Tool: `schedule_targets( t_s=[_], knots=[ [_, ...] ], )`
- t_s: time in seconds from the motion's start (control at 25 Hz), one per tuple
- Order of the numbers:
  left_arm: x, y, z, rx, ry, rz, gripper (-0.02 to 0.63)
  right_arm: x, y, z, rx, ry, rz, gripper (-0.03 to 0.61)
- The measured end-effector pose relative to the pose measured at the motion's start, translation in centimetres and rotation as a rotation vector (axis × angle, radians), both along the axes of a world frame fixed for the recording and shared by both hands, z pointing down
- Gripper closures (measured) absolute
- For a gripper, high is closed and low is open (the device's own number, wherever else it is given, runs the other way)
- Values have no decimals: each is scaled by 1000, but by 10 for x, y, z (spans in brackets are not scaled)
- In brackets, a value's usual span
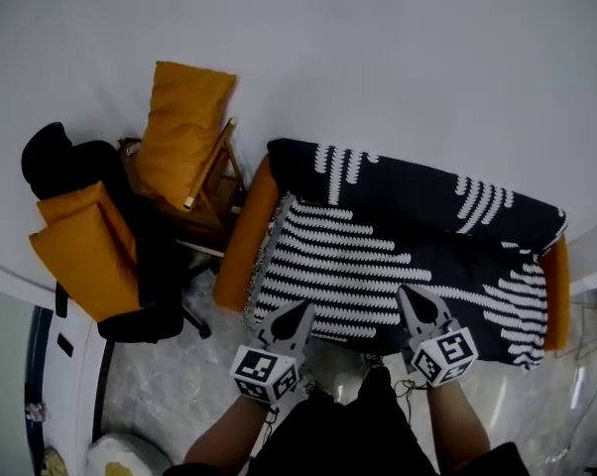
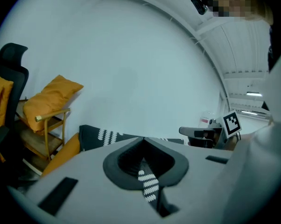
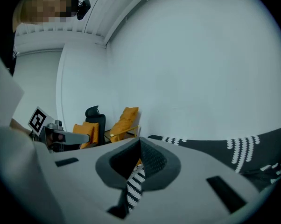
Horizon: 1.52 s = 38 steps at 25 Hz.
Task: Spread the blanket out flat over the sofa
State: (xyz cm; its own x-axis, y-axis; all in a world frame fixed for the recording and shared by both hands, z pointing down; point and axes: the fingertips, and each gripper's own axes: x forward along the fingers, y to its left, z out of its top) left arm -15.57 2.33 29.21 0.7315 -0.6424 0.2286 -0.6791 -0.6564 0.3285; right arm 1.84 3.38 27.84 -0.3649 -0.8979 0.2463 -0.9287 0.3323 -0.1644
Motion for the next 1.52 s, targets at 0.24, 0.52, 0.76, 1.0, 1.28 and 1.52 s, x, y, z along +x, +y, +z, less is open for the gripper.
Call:
schedule_targets(
  t_s=[0.24, 0.52, 0.76, 1.0, 1.28, 1.52],
  knots=[
    [34, 32, 6, -2, -16, 103, 607, 29, 51, 5, -35, 27, 87, 575],
    [55, 83, 0, 23, -49, 71, 607, 50, 95, 9, -20, 16, 43, 575],
    [82, 141, -9, 46, -77, -19, 607, 70, 139, 2, 10, 14, -56, 575],
    [90, 211, -31, 73, -102, -138, 607, 78, 186, -2, 17, -39, -166, 575],
    [60, 265, -42, 88, -128, -259, 607, 47, 215, -1, -2, -105, -262, 575],
    [24, 279, -37, 70, -105, -287, 607, 12, 227, 1, -13, -76, -287, 575]
  ],
)
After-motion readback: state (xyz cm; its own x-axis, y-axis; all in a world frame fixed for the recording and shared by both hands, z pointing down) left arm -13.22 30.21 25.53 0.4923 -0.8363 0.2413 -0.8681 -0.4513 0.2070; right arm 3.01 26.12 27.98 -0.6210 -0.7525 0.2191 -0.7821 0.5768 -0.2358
